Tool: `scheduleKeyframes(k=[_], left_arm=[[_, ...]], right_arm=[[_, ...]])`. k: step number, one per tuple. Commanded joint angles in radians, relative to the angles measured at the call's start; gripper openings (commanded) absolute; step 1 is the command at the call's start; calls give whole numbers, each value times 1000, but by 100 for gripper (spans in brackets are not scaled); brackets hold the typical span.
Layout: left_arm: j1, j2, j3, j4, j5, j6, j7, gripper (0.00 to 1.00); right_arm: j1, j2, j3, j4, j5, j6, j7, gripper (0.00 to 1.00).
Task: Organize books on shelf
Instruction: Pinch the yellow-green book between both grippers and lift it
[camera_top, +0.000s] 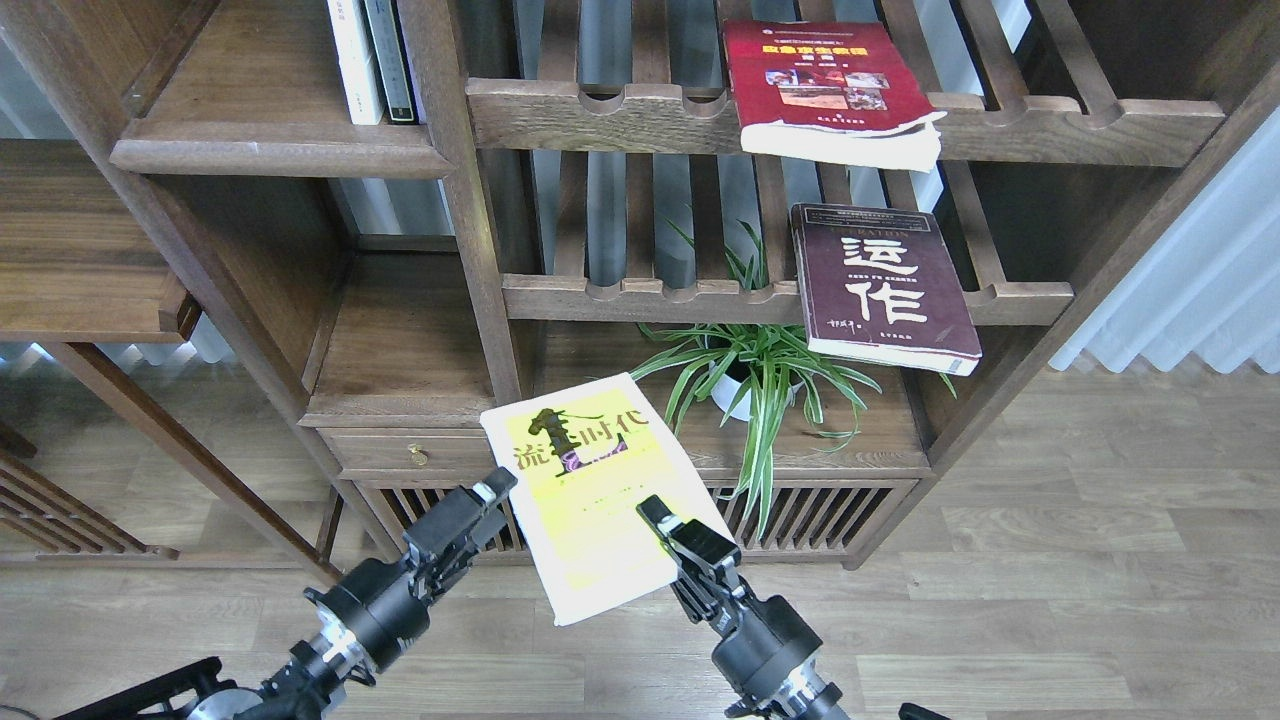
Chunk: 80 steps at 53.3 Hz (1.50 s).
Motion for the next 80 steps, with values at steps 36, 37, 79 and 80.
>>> scheduleKeyframes(k=[36, 37, 79, 80], left_arm=[[-101, 23, 73, 2, -65, 0, 2, 80], [-103, 23, 73, 2, -65, 0, 2, 80], [-120, 9, 90, 2, -63, 0, -11, 7], [-121, 9, 90, 2, -63, 0, -11, 7]], right_arm=[[31, 65, -25, -39, 2, 0, 3, 6], [31, 65, -27, -39, 1, 0, 1, 6], [32, 71, -27, -43, -5, 0, 1, 7], [32, 71, -27, -43, -5, 0, 1, 7]])
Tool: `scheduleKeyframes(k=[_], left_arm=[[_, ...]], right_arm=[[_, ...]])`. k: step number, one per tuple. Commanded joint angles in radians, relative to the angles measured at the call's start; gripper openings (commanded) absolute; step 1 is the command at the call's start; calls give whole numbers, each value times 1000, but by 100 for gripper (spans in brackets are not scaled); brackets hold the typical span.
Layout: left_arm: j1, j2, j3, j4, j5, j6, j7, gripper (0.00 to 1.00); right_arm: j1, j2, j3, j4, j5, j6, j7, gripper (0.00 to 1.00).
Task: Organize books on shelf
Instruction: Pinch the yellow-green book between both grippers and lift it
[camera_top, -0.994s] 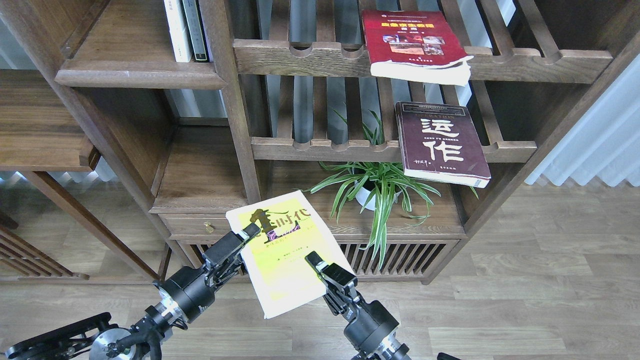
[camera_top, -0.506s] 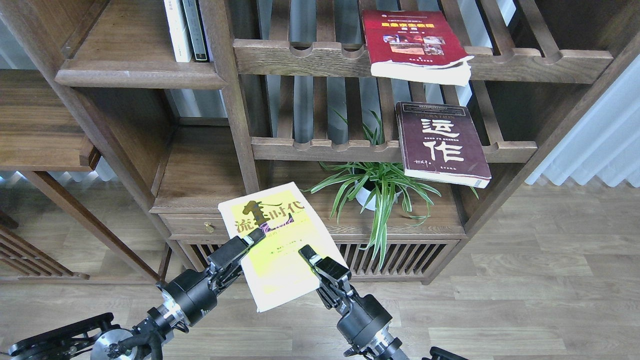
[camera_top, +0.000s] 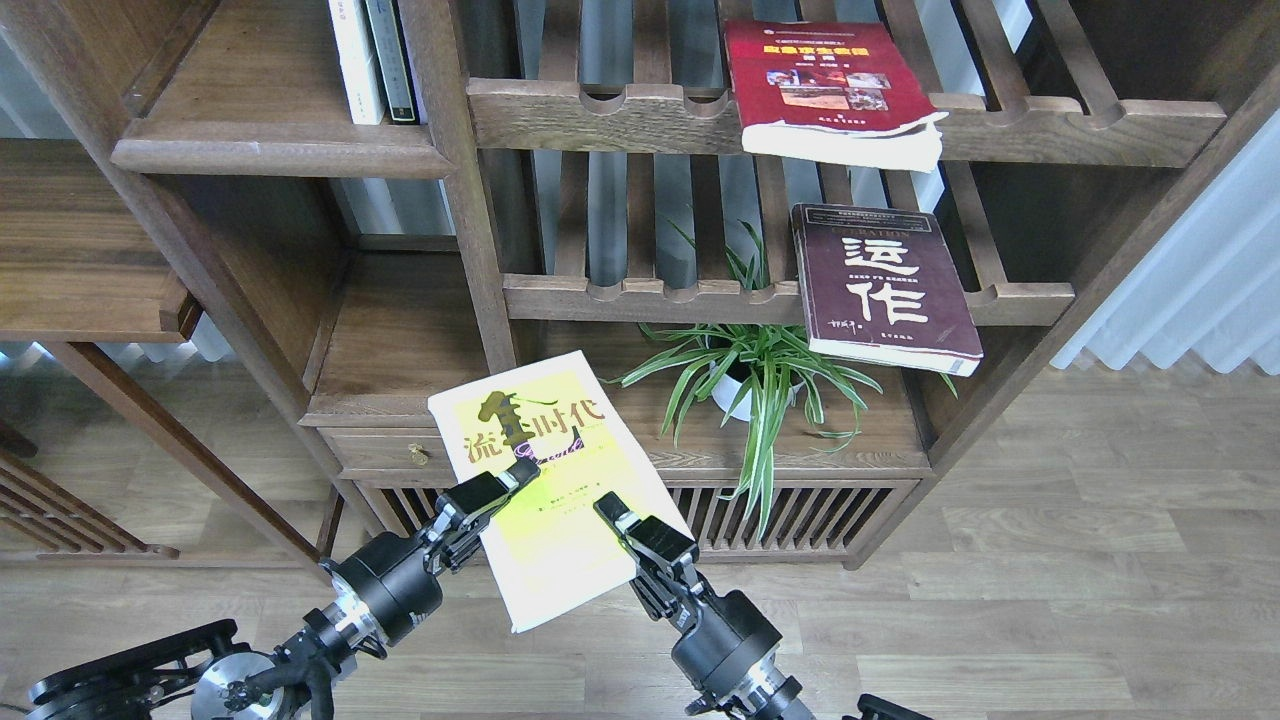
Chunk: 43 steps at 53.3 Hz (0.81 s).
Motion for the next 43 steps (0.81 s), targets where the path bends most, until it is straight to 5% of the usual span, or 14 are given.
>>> scheduleKeyframes(k=[1, 21, 24, 43], left_arm=[[-2, -2, 2, 0, 3, 0, -1, 7], [-4, -15, 2, 1, 10, 0, -4, 6], [-2, -14, 0, 4, 10, 0, -4, 7], [-1, -14, -6, 14, 9, 0, -5, 7]], right_arm=[[0, 1, 2, -4, -1, 0, 0, 7], [0, -1, 16, -13, 1, 0, 0, 10], [0, -1, 5, -13, 1, 0, 0, 24], [0, -1, 11, -13, -1, 0, 0, 74]])
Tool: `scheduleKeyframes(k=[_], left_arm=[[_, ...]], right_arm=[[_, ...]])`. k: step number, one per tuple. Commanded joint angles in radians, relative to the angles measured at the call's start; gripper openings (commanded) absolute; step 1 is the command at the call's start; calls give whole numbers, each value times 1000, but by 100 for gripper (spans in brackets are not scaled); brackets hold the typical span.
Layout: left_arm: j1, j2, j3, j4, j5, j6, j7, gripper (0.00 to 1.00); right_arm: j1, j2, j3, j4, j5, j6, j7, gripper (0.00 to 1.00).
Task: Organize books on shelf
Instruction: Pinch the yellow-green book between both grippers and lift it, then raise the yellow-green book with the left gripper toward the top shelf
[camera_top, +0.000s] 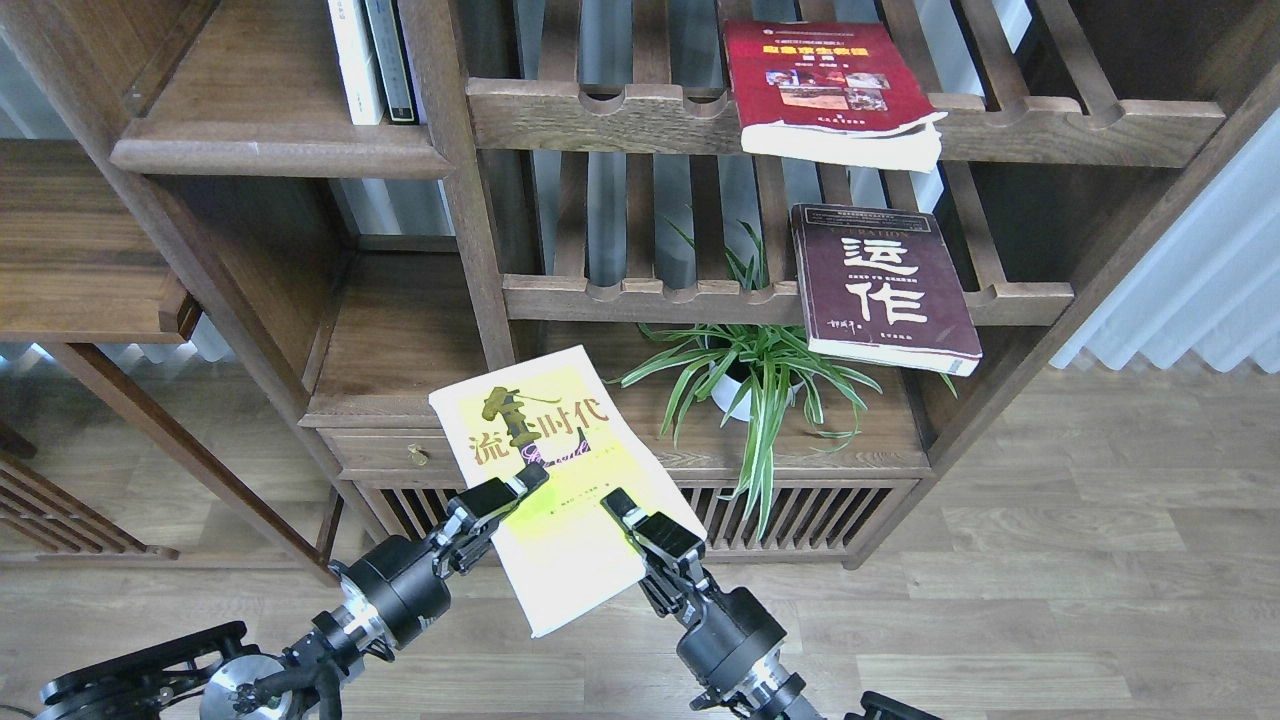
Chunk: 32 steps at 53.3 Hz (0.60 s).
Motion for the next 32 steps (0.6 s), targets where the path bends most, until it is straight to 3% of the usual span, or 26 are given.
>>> scheduleKeyframes(k=[1, 10, 32], left_arm=[[2, 0, -3, 7, -3, 0, 0, 7], [0, 7, -4, 5, -1, 0, 0, 7], [3, 37, -17, -13, 32, 0, 3, 3]], right_arm=[[2, -2, 11, 0, 0, 0, -1, 76], [-5, -6, 21, -1, 1, 0, 1, 87], [-9, -2, 164, -162, 9, 0, 4, 94]])
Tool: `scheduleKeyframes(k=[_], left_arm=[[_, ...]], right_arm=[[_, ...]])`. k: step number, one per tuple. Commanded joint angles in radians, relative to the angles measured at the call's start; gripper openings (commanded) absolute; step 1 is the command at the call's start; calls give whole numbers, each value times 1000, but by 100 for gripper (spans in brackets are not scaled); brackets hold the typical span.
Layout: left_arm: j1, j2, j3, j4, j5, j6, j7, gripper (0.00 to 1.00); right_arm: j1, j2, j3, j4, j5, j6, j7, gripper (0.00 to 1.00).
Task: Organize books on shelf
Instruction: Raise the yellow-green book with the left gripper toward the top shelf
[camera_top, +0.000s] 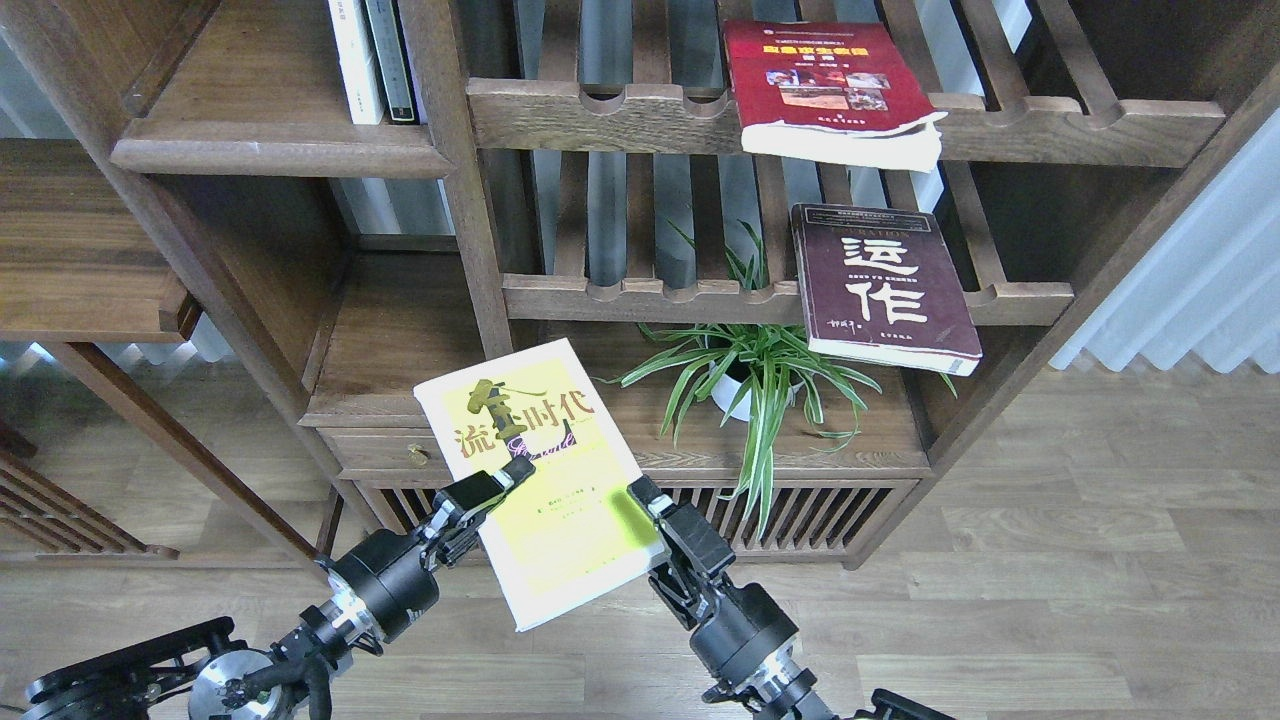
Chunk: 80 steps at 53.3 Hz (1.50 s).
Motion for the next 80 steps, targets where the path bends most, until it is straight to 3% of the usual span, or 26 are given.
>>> scheduleKeyframes(k=[1, 26, 38, 62, 80], left_arm=[[1, 18, -7, -11, 35, 0, -7, 3], [-2, 169, -96, -73, 267, 0, 8, 3], [-4, 184, -165, -75, 300, 0, 5, 3], [-192, 184, -344, -75, 316, 0, 1, 2], [-192, 258, -442, -75, 313, 0, -9, 3]], right_arm=[[-1, 2, 54, -51, 1, 0, 2, 94], [-25, 18, 76, -77, -2, 0, 3, 95], [-35, 32, 76, -89, -4, 0, 3, 95], [-30, 43, 76, -111, -5, 0, 3, 95], [-25, 48, 77, -121, -4, 0, 3, 95]])
